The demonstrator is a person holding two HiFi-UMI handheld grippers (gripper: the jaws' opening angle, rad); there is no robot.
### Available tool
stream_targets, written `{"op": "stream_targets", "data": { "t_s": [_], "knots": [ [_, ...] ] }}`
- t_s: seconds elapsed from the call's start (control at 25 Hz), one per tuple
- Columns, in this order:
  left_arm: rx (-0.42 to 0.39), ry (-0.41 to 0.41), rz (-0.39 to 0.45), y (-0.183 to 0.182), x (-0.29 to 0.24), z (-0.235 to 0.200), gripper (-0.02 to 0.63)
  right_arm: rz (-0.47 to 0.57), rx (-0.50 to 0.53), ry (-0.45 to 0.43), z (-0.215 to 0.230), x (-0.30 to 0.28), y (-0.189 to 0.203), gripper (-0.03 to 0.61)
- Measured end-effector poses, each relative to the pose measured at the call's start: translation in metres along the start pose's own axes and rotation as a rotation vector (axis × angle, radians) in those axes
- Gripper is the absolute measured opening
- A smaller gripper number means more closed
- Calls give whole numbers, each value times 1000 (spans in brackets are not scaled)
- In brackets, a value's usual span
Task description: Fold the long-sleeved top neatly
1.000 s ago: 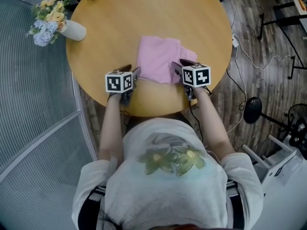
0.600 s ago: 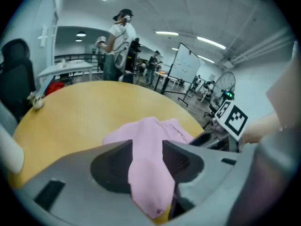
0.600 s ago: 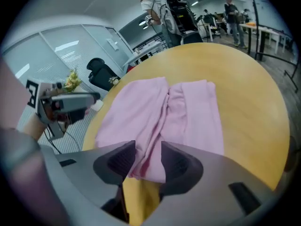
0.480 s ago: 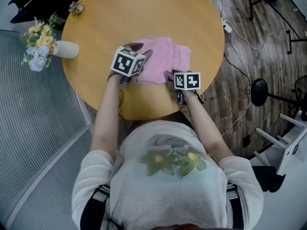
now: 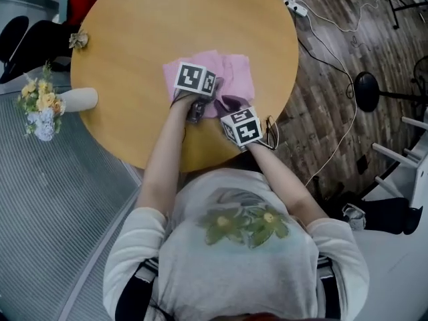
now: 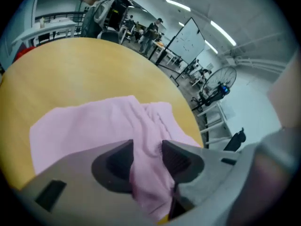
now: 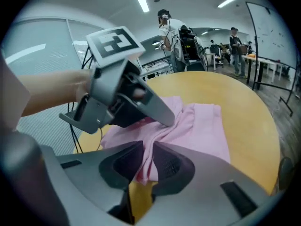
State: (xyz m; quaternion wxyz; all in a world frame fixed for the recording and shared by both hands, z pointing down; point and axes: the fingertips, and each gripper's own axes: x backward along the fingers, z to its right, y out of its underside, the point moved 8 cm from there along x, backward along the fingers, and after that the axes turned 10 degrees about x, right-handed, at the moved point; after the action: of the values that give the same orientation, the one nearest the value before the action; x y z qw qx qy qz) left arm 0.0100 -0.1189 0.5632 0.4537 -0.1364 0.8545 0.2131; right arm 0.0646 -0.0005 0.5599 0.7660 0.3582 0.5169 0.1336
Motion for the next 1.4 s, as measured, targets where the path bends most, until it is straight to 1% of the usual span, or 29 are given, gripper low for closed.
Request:
{"op": "stream_targets", "data": {
  "t_s": [0.04, 0.08, 0.12, 0.16, 0.2, 0.28, 0.36, 0.44, 0.56, 0.64, 0.76, 0.8, 0.84, 0.88, 0.92, 0.96, 1.0, 1.04, 1.12, 1.16, 1.24, 1.32, 1.36, 1.4],
  "knots": [
    [-34, -56, -16, 4, -6, -1, 177, -8, 2, -17, -2, 0, 1, 75],
    [-62, -101, -18, 6, -8, -2, 156, -19, 1, -33, -4, 1, 3, 84],
    [-69, -125, -6, 8, -7, -5, 99, -28, -2, -46, -4, 2, 4, 99],
    [-47, -122, 18, 9, -4, -8, 23, -31, -6, -53, -3, 4, 4, 108],
    [-2, -93, 45, 11, 2, -11, 23, -27, -12, -59, -3, 6, 3, 114],
    [105, -8, 92, 15, 17, -22, 21, -4, -38, -70, -1, 12, 0, 117],
    [173, 44, 129, 21, 34, -34, 21, 24, -78, -78, 1, 15, -5, 117],
    [212, 54, 166, 28, 50, -46, 21, 40, -100, -72, 5, 14, -11, 127],
    [258, 53, 218, 36, 68, -61, 21, 42, -125, -55, 20, 5, -20, 191],
    [273, 61, 237, 39, 74, -63, 21, 25, -168, -52, 32, -5, -23, 199],
    [274, 56, 246, 42, 77, -63, 21, -69, -233, -72, 41, -25, -16, 199],
    [277, 65, 248, 42, 76, -62, 21, -90, -239, -78, 40, -29, -14, 199],
    [282, 83, 253, 42, 76, -60, 21, -85, -224, -81, 37, -29, -16, 181],
    [285, 105, 260, 40, 76, -58, 21, -59, -189, -82, 32, -26, -21, 121],
    [284, 130, 267, 38, 76, -54, 21, -24, -142, -89, 26, -22, -26, 85],
    [276, 155, 273, 35, 77, -50, 27, 12, -92, -107, 18, -19, -31, 70],
    [263, 180, 277, 32, 77, -44, 47, 44, -43, -136, 10, -15, -35, 40],
    [245, 204, 275, 28, 77, -38, 81, 71, 1, -173, 1, -12, -37, 39],
    [196, 235, 243, 22, 71, -23, 154, 94, 62, -229, -10, -7, -37, 38],
    [163, 230, 218, 20, 65, -16, 163, 87, 71, -233, -11, -6, -34, 38],
    [106, 189, 179, 16, 51, -6, 164, 49, 45, -197, -1, -2, -26, 38],
    [105, 152, 156, 16, 34, -3, 163, 15, -12, -142, 18, 3, -17, 44],
    [121, 134, 145, 17, 23, -3, 163, 3, -39, -116, 29, 5, -14, 59],
    [135, 110, 137, 19, 12, -3, 163, -5, -62, -97, 38, 8, -11, 87]
  ]
}}
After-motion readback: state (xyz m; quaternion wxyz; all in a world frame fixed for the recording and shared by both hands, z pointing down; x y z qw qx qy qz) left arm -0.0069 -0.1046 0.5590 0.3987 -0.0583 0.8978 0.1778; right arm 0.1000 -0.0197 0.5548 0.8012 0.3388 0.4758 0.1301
